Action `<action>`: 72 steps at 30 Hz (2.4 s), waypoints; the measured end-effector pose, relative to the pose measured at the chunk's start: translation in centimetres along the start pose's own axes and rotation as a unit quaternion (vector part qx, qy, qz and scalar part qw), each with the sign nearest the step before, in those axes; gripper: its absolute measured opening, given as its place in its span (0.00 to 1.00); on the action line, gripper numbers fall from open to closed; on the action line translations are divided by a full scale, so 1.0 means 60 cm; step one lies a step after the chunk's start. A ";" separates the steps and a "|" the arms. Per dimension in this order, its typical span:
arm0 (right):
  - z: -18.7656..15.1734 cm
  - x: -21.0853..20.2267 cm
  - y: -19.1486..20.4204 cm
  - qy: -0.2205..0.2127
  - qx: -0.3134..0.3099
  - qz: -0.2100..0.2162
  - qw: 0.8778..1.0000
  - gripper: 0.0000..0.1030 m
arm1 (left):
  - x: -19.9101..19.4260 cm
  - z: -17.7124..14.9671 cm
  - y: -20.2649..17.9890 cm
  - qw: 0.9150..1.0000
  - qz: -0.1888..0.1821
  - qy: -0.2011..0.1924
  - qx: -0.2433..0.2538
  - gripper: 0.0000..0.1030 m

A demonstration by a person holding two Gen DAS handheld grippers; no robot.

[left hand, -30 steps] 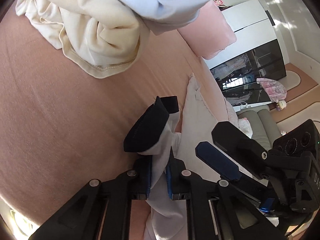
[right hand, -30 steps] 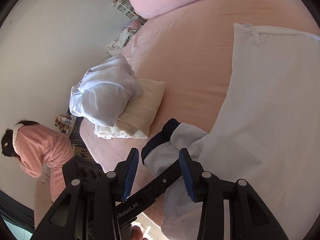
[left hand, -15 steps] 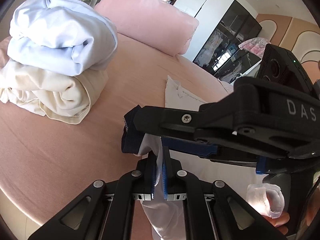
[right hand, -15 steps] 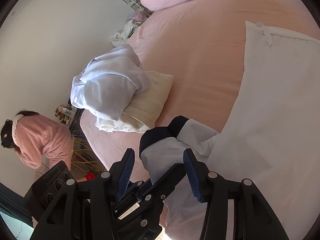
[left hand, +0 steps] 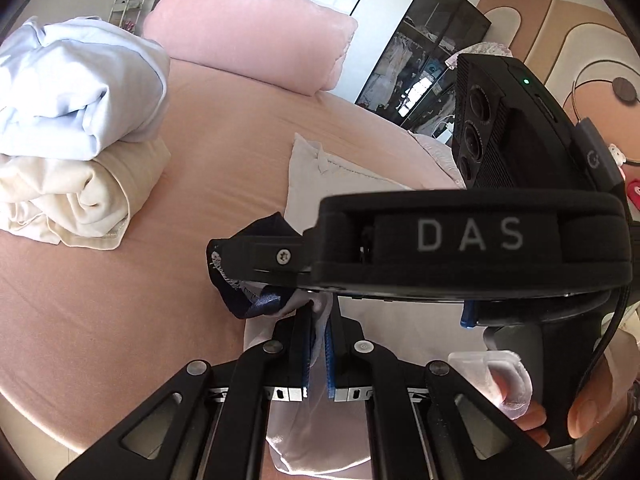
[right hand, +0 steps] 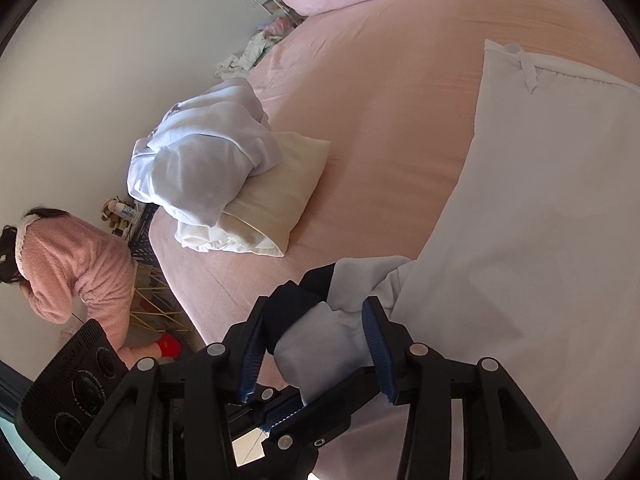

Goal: Fold clothes
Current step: 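Take the dark cuff with the right gripper and lift it off the shirt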

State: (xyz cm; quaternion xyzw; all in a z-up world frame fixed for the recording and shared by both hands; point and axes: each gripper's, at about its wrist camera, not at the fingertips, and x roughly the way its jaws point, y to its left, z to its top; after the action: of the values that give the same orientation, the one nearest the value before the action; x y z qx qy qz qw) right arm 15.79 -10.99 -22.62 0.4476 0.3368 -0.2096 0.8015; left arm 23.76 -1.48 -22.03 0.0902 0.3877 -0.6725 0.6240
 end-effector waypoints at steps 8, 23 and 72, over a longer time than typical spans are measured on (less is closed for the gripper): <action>-0.007 -0.013 -0.042 -0.017 0.056 0.035 0.998 0.09 | 0.008 0.029 0.035 0.991 -0.055 0.063 -0.101 0.11; -0.023 -0.063 -0.095 -0.037 0.100 0.024 0.994 0.09 | 0.013 0.038 0.099 0.955 -0.101 0.056 -0.273 0.66; -0.018 -0.055 -0.124 -0.062 0.219 0.227 0.947 0.09 | 0.043 0.108 0.068 0.942 -0.154 0.107 -0.279 0.11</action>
State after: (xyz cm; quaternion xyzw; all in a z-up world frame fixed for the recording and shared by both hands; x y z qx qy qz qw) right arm 8.39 -13.73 -24.90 0.6627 0.1215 -0.1179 0.7295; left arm 29.31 -7.27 -20.82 -0.0769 0.6331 -0.6115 0.4683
